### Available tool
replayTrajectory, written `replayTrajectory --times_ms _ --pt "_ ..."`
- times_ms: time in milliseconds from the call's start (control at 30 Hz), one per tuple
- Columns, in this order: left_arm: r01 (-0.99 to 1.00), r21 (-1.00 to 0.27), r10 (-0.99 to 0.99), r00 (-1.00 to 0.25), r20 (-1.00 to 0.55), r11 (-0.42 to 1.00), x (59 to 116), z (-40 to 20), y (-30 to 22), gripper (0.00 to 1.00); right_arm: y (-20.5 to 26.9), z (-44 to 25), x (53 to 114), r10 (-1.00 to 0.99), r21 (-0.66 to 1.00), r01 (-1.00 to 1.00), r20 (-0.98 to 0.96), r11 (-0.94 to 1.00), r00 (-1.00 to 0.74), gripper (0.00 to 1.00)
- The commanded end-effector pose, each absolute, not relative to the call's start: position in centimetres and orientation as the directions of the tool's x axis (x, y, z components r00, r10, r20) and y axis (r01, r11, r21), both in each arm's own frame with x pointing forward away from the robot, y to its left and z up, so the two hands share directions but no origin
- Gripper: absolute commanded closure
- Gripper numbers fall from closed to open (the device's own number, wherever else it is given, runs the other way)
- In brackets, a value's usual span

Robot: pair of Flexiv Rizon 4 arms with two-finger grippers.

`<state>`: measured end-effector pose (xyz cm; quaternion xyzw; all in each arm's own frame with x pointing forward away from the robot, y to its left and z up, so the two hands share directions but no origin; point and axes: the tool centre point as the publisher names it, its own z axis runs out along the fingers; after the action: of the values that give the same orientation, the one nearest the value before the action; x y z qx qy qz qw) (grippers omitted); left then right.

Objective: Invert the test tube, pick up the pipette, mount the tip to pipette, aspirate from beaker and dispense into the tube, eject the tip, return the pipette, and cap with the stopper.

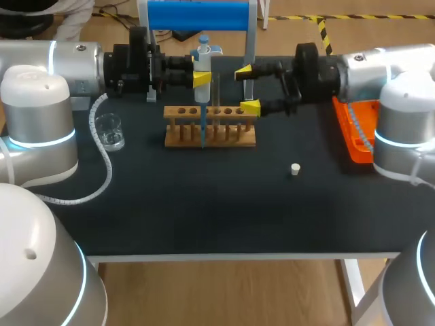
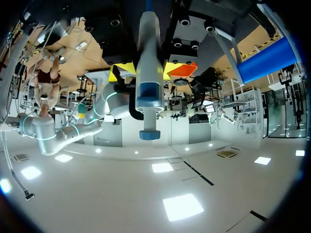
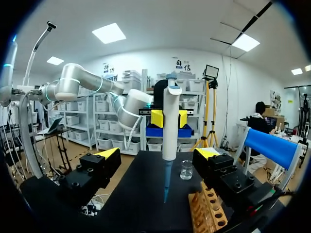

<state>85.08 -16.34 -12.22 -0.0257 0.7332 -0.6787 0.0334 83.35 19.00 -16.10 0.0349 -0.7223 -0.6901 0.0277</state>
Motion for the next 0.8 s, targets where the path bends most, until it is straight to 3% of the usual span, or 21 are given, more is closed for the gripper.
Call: replayTrajectory --times_ms 33,800 --pt "0.010 -0.997 -0.087 -0.996 -0.016 0.074 85.0 -12.3 -16.5 1.00 20.4 -16.3 83.9 -0.083 1.000 -0.010 -0.008 0.016 -0.997 0.00" --pt "0.010 -0.997 -0.087 -0.996 -0.016 0.074 85.0 -12.3 -16.5 1.00 24.9 -16.3 84.8 -0.056 1.000 0.027 0.026 -0.014 -0.998 0.00"
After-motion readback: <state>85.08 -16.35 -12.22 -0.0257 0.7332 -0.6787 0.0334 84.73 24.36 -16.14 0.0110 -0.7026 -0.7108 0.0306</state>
